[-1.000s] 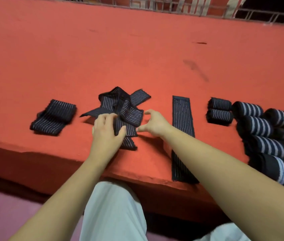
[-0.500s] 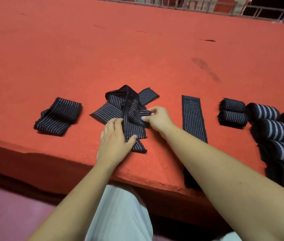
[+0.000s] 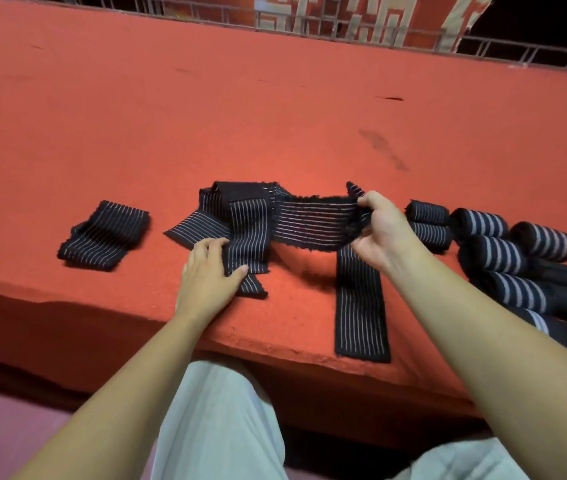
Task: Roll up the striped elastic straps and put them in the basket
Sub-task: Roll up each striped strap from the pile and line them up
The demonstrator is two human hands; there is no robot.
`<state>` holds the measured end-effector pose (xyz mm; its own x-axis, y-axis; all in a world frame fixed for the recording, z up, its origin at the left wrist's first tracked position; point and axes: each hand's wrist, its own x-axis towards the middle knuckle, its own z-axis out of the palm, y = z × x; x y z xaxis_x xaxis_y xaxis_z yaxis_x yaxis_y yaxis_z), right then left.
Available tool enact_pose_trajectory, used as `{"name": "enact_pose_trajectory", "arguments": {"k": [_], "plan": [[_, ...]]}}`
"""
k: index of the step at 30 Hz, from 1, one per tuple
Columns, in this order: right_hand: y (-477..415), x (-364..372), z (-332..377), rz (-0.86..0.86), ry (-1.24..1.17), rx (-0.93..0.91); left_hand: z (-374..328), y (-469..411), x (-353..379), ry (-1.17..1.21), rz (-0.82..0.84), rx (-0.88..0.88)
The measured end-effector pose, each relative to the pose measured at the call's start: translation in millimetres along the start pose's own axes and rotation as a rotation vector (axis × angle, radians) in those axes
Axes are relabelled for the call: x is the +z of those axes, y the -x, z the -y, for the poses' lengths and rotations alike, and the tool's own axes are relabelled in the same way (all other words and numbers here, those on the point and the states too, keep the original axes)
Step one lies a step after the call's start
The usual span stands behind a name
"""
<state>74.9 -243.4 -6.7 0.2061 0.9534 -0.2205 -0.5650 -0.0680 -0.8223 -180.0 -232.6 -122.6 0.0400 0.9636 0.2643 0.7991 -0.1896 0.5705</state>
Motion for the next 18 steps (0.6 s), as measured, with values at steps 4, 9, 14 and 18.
{"name": "enact_pose_trajectory", "arguments": {"k": [4,9,14,18], "plan": [[27.9,-17.6,5.3,-0.045,0.716,-0.211,1.2,-1.0,-4.2,0.093,0.011,-0.011],[45.7,-44.3,17.4,0.282,1.740,-0.164,0.0,-3.7,-4.8,0.280,-0.029,-0.074],[55.7,-60.4,31.1,0.202,1.535,-0.142,-2.4,-6.4,-6.6,0.295,-0.033,-0.140],[71.7,-60.8,39.0,0.172,1.160,-0.235,-40.1,3.1,-15.3,0.214,-0.300,-0.030]]}}
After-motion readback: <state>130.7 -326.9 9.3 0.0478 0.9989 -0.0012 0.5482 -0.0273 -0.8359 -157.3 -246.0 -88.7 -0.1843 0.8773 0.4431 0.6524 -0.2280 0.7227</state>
